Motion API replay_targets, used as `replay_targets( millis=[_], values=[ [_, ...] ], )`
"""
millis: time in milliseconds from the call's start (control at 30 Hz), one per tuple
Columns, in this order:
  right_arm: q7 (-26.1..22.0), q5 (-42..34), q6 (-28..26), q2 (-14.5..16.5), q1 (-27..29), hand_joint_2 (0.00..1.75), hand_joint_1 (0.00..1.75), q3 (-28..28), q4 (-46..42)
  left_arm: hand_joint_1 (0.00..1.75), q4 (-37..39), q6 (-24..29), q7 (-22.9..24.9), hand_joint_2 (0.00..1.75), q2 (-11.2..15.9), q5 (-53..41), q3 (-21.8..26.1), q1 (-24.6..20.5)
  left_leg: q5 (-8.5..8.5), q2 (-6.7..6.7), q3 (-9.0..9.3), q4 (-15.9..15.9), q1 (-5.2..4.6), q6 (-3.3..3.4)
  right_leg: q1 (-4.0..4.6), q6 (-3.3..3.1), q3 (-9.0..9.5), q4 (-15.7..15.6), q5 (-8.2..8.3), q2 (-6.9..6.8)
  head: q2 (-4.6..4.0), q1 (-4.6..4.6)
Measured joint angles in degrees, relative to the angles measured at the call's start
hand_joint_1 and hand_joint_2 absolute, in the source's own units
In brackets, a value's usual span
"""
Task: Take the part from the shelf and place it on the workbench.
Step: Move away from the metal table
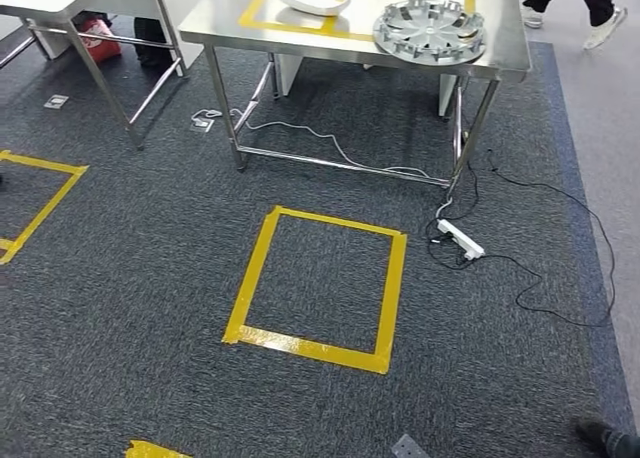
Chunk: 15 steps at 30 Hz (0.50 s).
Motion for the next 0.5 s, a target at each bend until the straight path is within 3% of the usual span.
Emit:
replay_targets(
  millis=[67, 100, 133, 167, 200, 233, 267, 300, 367, 433, 500],
  values=[
    [0.0, 0.1, 0.0, 0.0, 0.0, 0.0, 0.0, 0.0, -0.1, 0.0, 0.0, 0.0, 0.1, 0.0, 0.0, 0.0, 0.0, 0.0, 0.43, -1.72, 0.16, -0.6, 0.35, 0.08, -0.32, 0.56, -1.22, 2.8, -1.91, 4.25, 0.0, 0.22],
    [0.0, 0.1, 0.0, 0.0, 0.1, 0.0, 0.0, 0.0, -0.1, 0.0, 0.0, 0.0, 0.2, 0.0, -0.1, 0.0, 0.0, -0.1, 0.59, -2.6, 0.12, -0.8, 0.46, 0.21, -0.47, 0.72, -2.87, 6.0, -3.54, 7.02, 0.0, 0.37],
    [0.0, 0.2, 0.0, 0.0, 0.2, 0.0, 0.0, 0.0, -0.1, 0.0, 0.0, -0.1, 0.2, 0.0, -0.1, 0.0, 0.0, -0.2, 0.68, -3.55, 0.04, -0.8, 0.47, 0.34, -0.52, 0.8, -4.92, 10.0, -5.21, 8.69, 0.01, 0.44],
    [0.1, 0.2, 0.0, 0.0, 0.4, 0.0, 0.0, 0.0, -0.1, 0.0, 0.0, -0.1, 0.2, 0.0, -0.1, 0.0, 0.0, -0.3, 0.72, -4.59, 0.0, -0.8, 0.42, 0.42, -0.5, 0.83, -6.94, 13.6, -6.3, 9.34, 0.01, 0.51],
    [0.2, 0.2, 0.0, 0.0, 0.5, 0.0, 0.0, 0.0, -0.1, 0.0, 0.0, -0.2, 0.3, 0.0, -0.2, 0.0, 0.0, -0.3, 0.75, -5.65, 0.02, -0.8, 0.33, 0.46, -0.46, 0.79, -8.35, 15.6, -6.31, 9.56, 0.01, 0.53],
    [0.2, 0.3, 0.0, 0.0, 0.6, 0.0, 0.0, 0.0, -0.1, 0.0, 0.0, -0.2, 0.4, 0.0, -0.1, 0.0, 0.0, -0.2, 0.78, -6.67, 0.08, -0.8, 0.22, 0.49, -0.42, 0.67, -8.77, 15.4, -5.11, 9.68, 0.01, 0.54],
    [0.3, 0.3, 0.0, 0.0, 0.7, 0.0, 0.0, 0.0, 0.0, 0.0, 0.0, -0.2, 0.5, 0.0, -0.1, 0.1, 0.0, -0.2, 0.81, -7.66, 0.18, -0.8, 0.11, 0.5, -0.37, 0.45, -8.12, 13.0, -2.89, 9.94, 0.01, 0.55],
    [0.3, 0.3, 0.0, 0.0, 0.6, 0.0, 0.0, 0.0, 0.0, 0.0, 0.0, -0.2, 0.5, 0.0, -0.1, 0.1, 0.0, -0.1, 0.83, -8.55, 0.28, -0.7, 0.03, 0.49, -0.31, 0.08, -6.66, 9.0, -0.31, 10.8, 0.01, 0.55],
    [0.3, 0.3, 0.0, -0.1, 0.5, 0.0, 0.0, 0.0, 0.0, 0.0, 0.0, -0.2, 0.6, 0.0, -0.3, 0.1, 0.0, -0.2, 0.93, -10.02, 0.22, -0.7, -0.02, 0.23, -0.3, -0.72, -3.82, 2.2, 2.6, 13.35, 0.01, 0.46],
    [0.3, 0.3, 0.0, -0.2, 0.4, 0.0, 0.0, 0.0, 0.0, 0.0, 0.0, -0.2, 0.7, 0.0, -0.4, 0.1, 0.0, -0.3, 1.2, -11.31, -0.18, -0.6, 0.25, -0.39, -0.21, -1.21, -2.61, 0.0, 2.79, 14.37, 0.01, 0.37],
    [0.4, 0.4, 0.0, -0.1, 0.3, 0.0, 0.0, 0.0, 0.0, 0.0, 0.0, -0.2, 0.8, 0.0, -0.4, 0.1, 0.0, -0.2, 1.36, -12.0, -0.51, -0.6, 0.39, -1.01, -0.26, -1.49, -2.01, -0.8, 3.16, 13.06, 0.01, 0.38]
  ],
)
